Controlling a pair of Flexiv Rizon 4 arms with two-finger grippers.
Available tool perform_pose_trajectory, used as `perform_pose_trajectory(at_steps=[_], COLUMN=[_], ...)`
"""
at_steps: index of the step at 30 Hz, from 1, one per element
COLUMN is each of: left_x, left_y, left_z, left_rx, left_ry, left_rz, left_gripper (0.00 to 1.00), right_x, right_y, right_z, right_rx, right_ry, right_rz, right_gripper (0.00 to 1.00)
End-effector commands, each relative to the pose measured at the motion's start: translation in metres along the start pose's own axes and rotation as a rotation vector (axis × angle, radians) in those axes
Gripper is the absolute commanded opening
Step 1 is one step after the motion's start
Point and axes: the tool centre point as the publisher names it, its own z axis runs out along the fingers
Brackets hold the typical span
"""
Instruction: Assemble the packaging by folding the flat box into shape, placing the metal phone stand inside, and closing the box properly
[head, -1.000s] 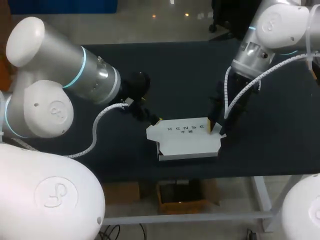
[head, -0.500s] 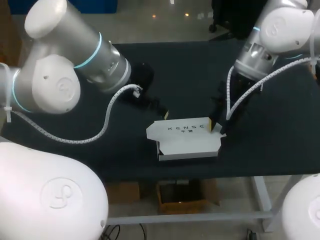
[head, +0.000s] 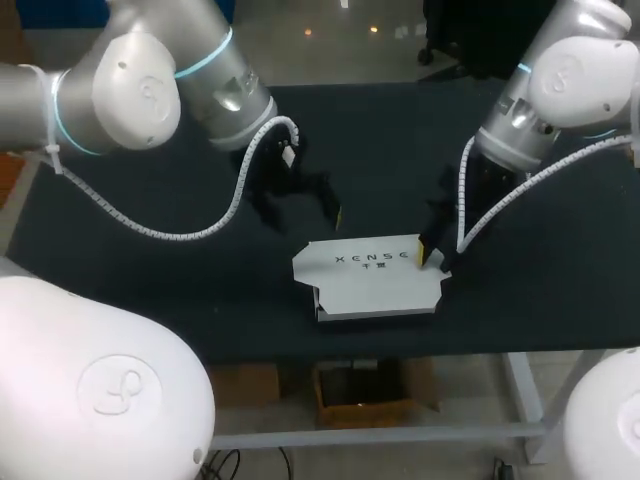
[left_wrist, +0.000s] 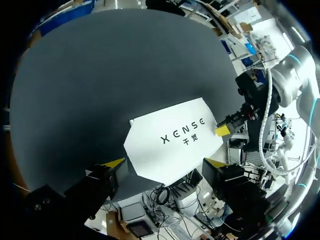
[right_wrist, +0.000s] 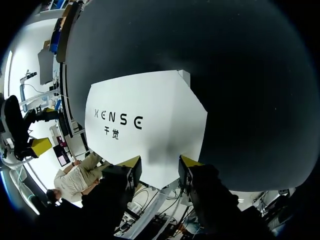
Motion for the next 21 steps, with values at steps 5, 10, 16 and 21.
perform_pose_trajectory(at_steps=[5, 10, 16, 21], left_x=[0.004, 0.002, 0.003, 0.002], left_y=[-0.009, -0.01, -0.002, 0.004], left_z=[0.0, 0.009, 0.019, 0.03], left_rx=[-0.428, -0.35, -0.272, -0.193], left_ry=[0.004, 0.093, 0.09, 0.079], left_rz=[-0.032, -0.089, -0.17, -0.232], left_gripper=[1.0, 0.99, 0.44, 0.43], right_x=[-0.001, -0.002, -0.002, -0.001], right_y=[-0.003, -0.004, -0.003, -0.003], right_z=[0.002, 0.003, 0.003, 0.003], right_rx=[-0.026, -0.038, -0.045, -0.06], right_ry=[0.003, 0.015, 0.02, 0.031], right_rz=[-0.014, -0.011, -0.013, -0.021], right_gripper=[0.46, 0.46, 0.46, 0.46])
